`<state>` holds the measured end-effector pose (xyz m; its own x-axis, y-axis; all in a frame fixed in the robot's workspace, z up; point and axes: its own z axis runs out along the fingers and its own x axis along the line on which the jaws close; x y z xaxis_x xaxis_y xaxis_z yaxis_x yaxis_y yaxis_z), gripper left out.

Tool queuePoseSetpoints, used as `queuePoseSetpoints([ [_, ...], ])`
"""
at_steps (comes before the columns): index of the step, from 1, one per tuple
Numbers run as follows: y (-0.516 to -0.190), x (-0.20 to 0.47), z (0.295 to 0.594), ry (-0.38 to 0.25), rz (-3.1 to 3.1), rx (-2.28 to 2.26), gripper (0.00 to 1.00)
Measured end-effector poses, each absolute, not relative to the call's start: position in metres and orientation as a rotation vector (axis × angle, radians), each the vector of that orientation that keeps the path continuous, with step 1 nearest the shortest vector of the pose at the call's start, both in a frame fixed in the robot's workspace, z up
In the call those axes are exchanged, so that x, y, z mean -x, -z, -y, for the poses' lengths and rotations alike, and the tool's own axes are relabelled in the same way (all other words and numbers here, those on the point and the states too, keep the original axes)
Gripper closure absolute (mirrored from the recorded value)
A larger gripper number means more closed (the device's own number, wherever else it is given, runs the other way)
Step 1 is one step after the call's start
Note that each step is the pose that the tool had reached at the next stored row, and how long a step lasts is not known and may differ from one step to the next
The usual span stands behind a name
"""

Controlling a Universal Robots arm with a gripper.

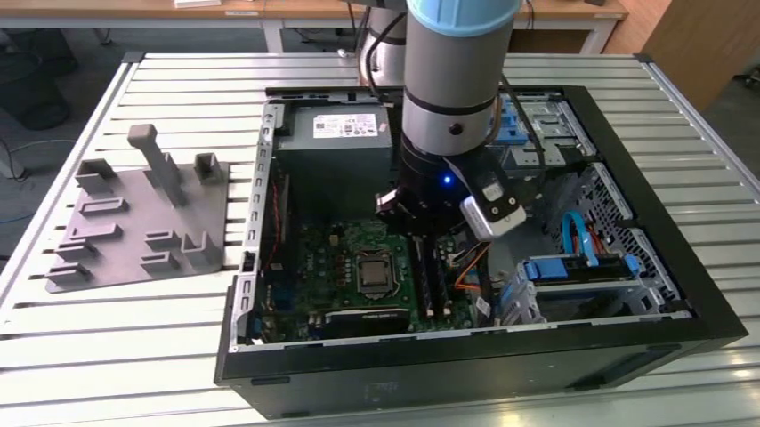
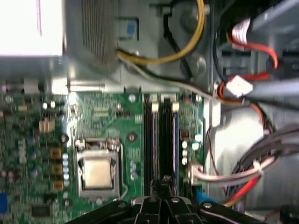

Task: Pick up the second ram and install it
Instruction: 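Press down the second ram until it locks into place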

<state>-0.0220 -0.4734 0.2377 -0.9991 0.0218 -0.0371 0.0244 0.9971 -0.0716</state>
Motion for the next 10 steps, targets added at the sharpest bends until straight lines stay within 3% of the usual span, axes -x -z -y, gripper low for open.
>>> queuePoseSetpoints([
  [10,-0.273,0.022,0.473,0.112,-3.103,-0.036,0.9],
])
